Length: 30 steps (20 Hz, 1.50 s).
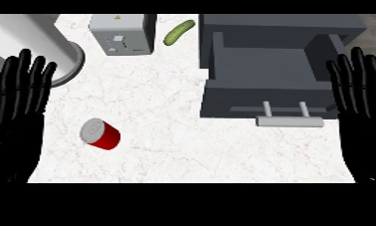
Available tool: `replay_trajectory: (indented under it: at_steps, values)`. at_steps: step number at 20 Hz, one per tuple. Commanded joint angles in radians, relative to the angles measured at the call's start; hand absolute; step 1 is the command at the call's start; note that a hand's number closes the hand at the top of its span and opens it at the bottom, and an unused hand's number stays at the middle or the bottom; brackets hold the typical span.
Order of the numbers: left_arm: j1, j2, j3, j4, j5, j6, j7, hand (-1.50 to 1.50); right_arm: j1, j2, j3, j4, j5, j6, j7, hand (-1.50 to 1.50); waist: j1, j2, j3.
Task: Pick up the can, place it into the drawer and close the drawer
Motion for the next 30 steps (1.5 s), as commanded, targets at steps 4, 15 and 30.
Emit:
replay_trajectory:
  at_steps: [4,15,30]
  values:
    - [0.144,0.112,0.113,-0.052,0.28,-0.25,-0.098,-1.5,-0.006,-0.014,-0.058,0.022,-0.04,0.014,-0.026,-1.5,0.01,0.02,0.03]
    - [0.264,0.2,0.274,-0.012,0.469,-0.253,0.239,-1.5,0.05,0.021,-0.067,0.122,0.03,-0.072,0.123,-1.5,0.0,0.021,0.031]
    - [0.225,0.074,0.211,0.062,0.308,-0.321,0.227,-1.5,0.09,-0.007,-0.143,0.072,-0.042,-0.006,0.117,-1.5,-0.003,0.021,0.031]
